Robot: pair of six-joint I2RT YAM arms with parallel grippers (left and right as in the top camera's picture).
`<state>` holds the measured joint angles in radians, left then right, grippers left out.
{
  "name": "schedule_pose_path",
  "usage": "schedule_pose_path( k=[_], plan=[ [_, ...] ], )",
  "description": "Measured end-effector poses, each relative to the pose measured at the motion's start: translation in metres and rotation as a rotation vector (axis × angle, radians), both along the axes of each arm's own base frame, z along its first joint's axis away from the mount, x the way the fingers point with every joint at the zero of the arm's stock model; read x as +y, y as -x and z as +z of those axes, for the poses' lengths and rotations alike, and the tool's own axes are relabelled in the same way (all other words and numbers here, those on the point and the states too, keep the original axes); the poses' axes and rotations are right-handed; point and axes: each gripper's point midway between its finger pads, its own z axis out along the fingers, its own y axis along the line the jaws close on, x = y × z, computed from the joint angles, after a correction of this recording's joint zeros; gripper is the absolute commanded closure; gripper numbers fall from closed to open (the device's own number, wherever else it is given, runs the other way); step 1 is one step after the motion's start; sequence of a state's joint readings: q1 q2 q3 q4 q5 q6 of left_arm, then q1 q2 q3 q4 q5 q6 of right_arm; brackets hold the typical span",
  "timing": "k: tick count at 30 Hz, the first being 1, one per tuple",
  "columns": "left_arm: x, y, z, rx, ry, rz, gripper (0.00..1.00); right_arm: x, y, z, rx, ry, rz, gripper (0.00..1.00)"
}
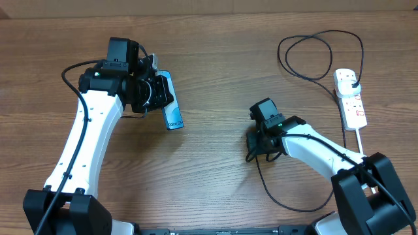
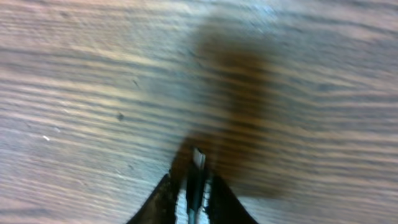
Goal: Plug charger to phone and switch on socket
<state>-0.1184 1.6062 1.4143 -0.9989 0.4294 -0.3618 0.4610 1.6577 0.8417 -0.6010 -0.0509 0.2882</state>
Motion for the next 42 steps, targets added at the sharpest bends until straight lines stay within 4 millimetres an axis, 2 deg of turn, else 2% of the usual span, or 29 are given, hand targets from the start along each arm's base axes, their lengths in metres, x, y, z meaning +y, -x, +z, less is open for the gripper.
schedule_pose_path(
  k=[5,17,22,26,29,34,38,42],
  plan=[
    [0.0,0.0,0.0,0.0,0.0,0.0,0.96,0.006,0.0,0.0,-0.013,-0.003,0.019,0.95],
    [-0.002,0.0,0.001,-0.003,0.012,-0.005,0.96,0.003,0.005,-0.001,0.003,0.013,0.004,0.96],
    [-0.011,-0.002,0.007,-0.016,0.068,-0.027,0.96,0.008,0.006,0.0,0.012,-0.017,0.01,0.96],
    [-0.029,-0.01,0.023,-0.082,0.177,-0.085,0.96,0.018,0.017,0.004,0.078,-0.098,0.041,0.96],
    [-0.042,-0.017,0.042,-0.156,0.281,-0.143,0.96,0.032,0.012,0.027,0.062,-0.237,0.064,0.96],
    [-0.046,-0.015,0.083,-0.256,0.437,-0.206,0.95,0.058,-0.002,0.106,-0.079,-0.53,0.14,0.96],
    [-0.045,-0.004,0.115,-0.327,0.507,-0.246,0.96,0.083,0.01,0.161,-0.144,-0.769,0.297,0.96],
    [-0.049,0.012,0.142,-0.393,0.545,-0.293,0.96,0.102,0.024,0.197,-0.168,-0.971,0.452,0.96]
  ],
)
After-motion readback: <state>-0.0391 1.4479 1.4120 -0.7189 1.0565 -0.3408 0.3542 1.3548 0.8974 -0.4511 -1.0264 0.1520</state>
